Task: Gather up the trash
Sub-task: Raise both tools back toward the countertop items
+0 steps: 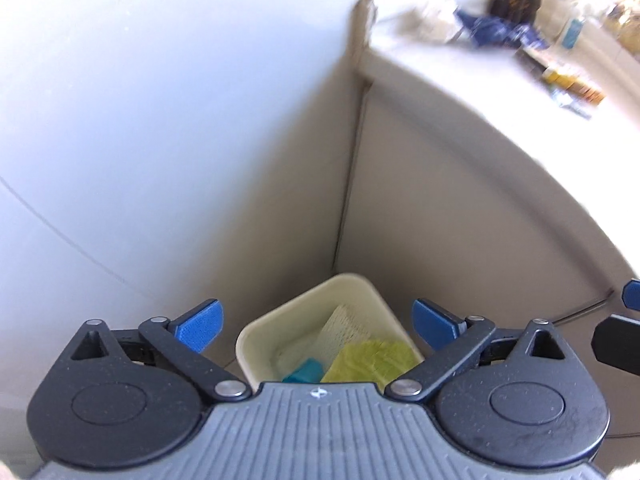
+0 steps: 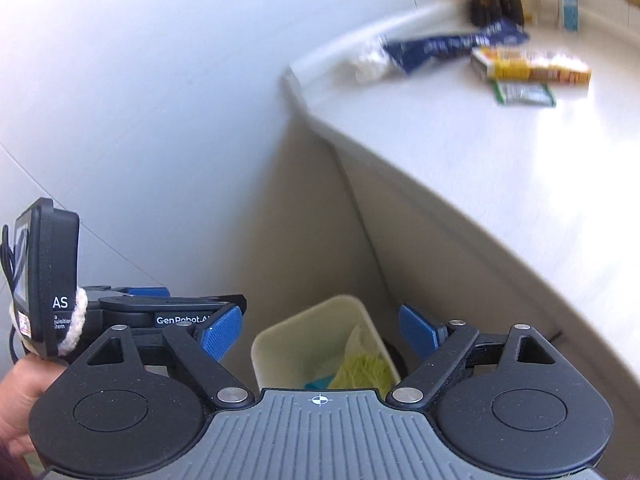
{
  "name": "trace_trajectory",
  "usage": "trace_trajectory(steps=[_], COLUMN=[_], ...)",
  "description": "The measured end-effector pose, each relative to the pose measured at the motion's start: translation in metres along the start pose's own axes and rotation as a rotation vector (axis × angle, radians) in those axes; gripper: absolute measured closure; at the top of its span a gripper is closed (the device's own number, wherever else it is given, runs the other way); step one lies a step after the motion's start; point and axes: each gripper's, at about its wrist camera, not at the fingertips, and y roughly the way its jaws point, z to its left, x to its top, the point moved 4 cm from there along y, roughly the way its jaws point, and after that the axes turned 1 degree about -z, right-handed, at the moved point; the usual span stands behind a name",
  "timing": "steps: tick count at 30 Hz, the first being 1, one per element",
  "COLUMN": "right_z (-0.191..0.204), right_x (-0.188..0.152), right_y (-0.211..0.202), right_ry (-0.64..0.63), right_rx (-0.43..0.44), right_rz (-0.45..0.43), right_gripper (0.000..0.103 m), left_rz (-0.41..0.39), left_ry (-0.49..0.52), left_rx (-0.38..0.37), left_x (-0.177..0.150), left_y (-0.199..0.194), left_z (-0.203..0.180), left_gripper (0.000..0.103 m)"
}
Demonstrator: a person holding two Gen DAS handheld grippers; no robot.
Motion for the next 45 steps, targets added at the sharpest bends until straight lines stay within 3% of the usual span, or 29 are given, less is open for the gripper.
trace_trajectory(steps=[8,18,30,38,45], right_z=[-0.003,-0.072,-0.142,-0.178,-0.203], right_x=[0.031,0.064,0.103,0.125,0.139], right_y=[-0.035,-0.055,-0.022,0.016,0.040], right_ry=[-0.075,-0.082,-0.066,-0.060,-0.060], right_rx=[-0.029,-0.125,-0.195,-0.221,-0.227], right_rz=[-0.111,-0.202,-0.249,-0.269,-0.260], right_gripper=[0.007,0.004,0.004,0.004,0.004], left_rz=[-0.088,-0.188,-0.325,-0.348,-0.346], left_ry=[0.043,0.140,0.368,0.490,0.615], left_rx=[-0.037,-0.070,-0.077,-0.111,-0.097], left_x=[0.034,0.086,0.156,0.199,0.221], left_y=[-0.029,-0.026,0.014,0.051,0.076], left_z=[-0.029,-0.074,-0.132,-0.170,-0.194], left_gripper=[0.001,0.001,0.001,0.003,0.013])
